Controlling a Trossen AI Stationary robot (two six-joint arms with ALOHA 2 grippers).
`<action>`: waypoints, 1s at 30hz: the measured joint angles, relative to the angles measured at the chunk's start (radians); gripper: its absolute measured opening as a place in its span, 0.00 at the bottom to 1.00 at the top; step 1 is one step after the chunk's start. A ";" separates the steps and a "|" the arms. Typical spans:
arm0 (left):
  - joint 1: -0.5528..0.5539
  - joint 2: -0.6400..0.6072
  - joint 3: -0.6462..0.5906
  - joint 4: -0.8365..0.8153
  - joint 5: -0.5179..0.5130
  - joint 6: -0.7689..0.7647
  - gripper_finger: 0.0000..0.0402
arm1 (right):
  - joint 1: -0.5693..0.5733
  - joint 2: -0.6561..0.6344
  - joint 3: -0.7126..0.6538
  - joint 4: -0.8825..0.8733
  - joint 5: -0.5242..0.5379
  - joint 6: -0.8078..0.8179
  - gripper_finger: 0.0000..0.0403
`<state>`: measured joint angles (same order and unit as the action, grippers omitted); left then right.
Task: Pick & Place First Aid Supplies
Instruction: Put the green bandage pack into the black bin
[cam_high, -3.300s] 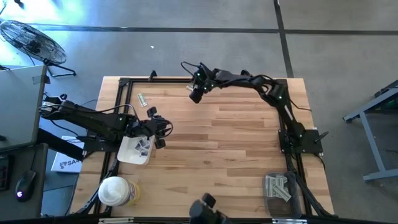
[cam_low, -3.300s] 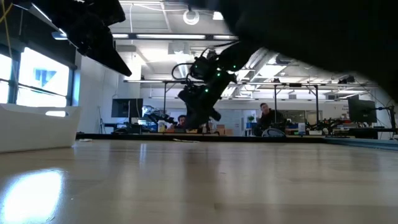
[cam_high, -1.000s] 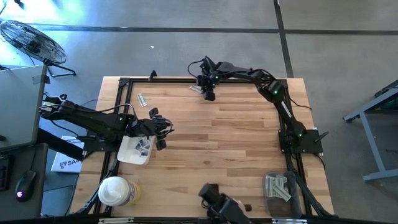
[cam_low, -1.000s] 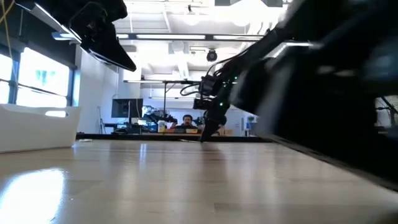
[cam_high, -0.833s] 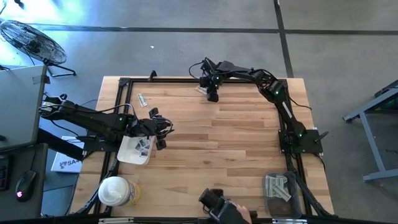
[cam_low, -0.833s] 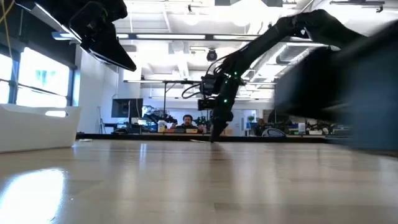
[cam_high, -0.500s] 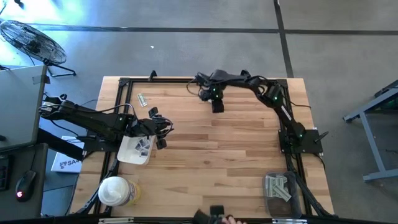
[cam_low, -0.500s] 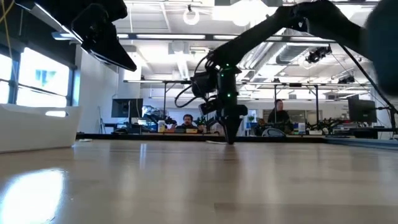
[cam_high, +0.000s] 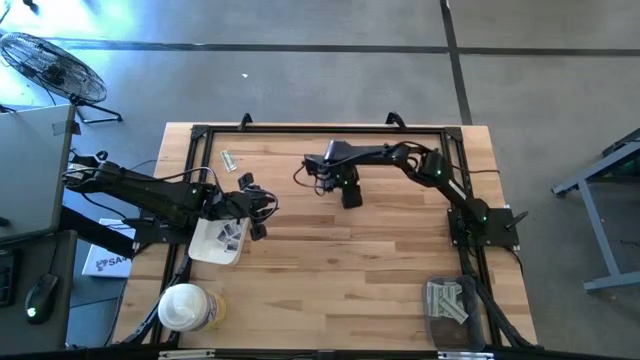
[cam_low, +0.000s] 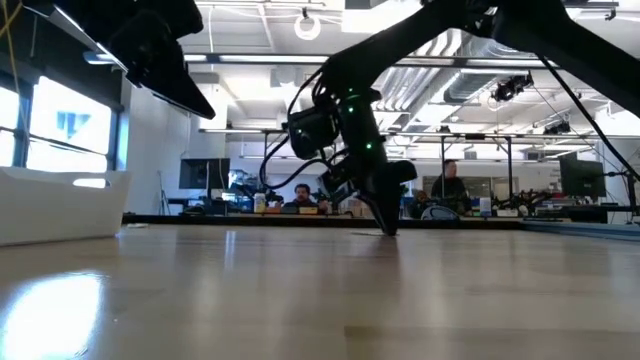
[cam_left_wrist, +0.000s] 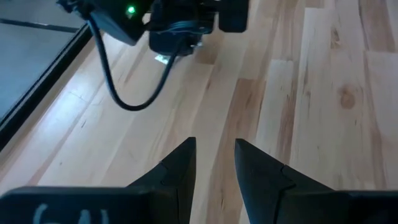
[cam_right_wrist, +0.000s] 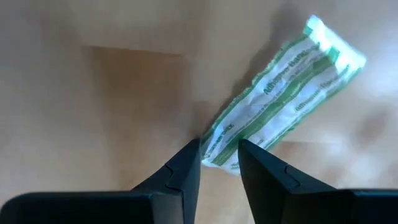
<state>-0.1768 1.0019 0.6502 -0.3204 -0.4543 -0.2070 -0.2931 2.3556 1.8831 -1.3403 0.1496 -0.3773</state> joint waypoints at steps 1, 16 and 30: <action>0.000 0.000 0.000 -0.002 0.007 0.000 0.27 | 0.007 -0.009 -0.011 0.001 -0.008 0.003 0.26; 0.000 0.000 0.000 -0.013 0.052 -0.011 0.27 | 0.057 -0.365 -0.544 0.519 -0.035 0.067 0.26; 0.000 0.000 0.000 0.034 0.053 -0.008 0.27 | 0.050 -0.466 -0.754 0.930 0.039 0.335 0.26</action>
<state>-0.1768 1.0019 0.6502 -0.2863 -0.4015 -0.2146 -0.2435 1.8892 1.1290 -0.4102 0.1891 -0.0426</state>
